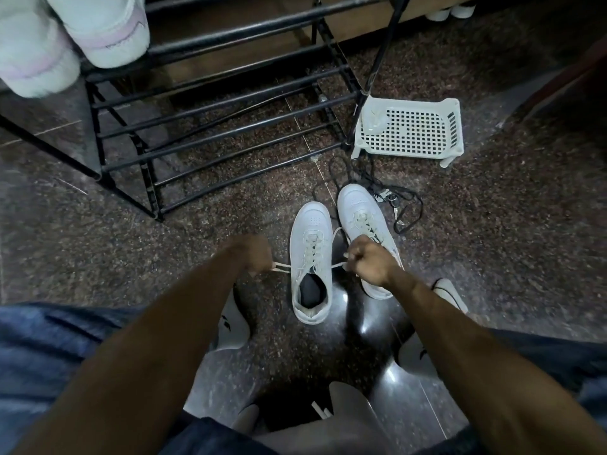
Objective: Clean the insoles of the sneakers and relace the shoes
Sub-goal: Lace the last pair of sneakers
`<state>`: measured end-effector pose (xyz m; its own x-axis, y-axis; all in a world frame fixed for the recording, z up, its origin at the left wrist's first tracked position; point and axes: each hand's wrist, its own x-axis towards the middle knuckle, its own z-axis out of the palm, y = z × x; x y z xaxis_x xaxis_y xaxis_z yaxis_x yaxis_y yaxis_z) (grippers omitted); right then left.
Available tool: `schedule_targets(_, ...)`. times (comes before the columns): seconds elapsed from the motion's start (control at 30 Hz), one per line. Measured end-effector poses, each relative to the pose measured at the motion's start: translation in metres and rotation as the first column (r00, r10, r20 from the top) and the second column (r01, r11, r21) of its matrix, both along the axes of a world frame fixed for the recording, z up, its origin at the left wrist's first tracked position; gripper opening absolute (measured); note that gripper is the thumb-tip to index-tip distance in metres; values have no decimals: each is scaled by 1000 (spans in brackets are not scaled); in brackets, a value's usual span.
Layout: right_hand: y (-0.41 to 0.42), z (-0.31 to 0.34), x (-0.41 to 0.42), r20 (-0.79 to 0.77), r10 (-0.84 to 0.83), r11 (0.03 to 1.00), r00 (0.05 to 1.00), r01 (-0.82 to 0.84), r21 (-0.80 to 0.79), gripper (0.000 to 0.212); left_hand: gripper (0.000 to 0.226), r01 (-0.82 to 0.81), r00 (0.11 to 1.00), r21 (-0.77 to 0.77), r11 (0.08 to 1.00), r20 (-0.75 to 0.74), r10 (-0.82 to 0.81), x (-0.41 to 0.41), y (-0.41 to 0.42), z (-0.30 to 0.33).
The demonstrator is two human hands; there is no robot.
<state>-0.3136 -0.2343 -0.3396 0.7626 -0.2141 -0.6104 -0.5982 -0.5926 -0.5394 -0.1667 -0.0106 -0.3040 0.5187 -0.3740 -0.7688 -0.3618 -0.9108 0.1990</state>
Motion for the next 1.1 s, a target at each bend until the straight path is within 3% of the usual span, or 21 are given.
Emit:
schedule_targets(0.1, 9, 9, 3, 81, -209, 953, 975, 184, 239, 31, 27, -141, 984, -266, 953, -139, 107, 13, 1, 9)
schedule_targets(0.2, 18, 18, 10, 83, -276, 905, 958, 230, 358, 29, 26, -417, 908, -454, 787, -253, 335, 18, -5, 19)
schedule_targets(0.37, 30, 40, 21, 113, -377, 831, 919, 282, 479, 31, 16, -610, 777, -405, 681, -476, 412, 4, -19, 27)
schedule_targets(0.43, 32, 43, 24, 130, -376, 835, 917, 275, 478, 30, 13, -635, 757, -410, 654, -498, 422, 2, -21, 34)
schedule_targets(0.57, 36, 52, 22, 164, -329, 870, 930, 231, 436, 31, 9, -464, 879, -462, 756, -348, 327, 7, -31, 56)
schedule_targets(0.7, 42, 70, 28, 251, -303, 876, 919, 165, 454, 14, 16, -460, 886, -533, 710, -327, 328, 8, -36, 61)
schedule_targets(0.83, 43, 83, 32, 292, -250, 893, 923, 103, 438, 11, 19, -428, 896, -500, 753, -347, 279, -16, -43, 57)
schedule_targets(0.97, 40, 95, 28, 268, -475, 752, 838, 229, 618, 17, 48, -506, 844, -430, 748, -424, 328, -38, -51, 62)
schedule_targets(1.1, 36, 85, 30, 115, -653, 607, 749, 426, 671, 18, 55, -380, 896, -411, 828, -384, 221, -45, -49, 76)
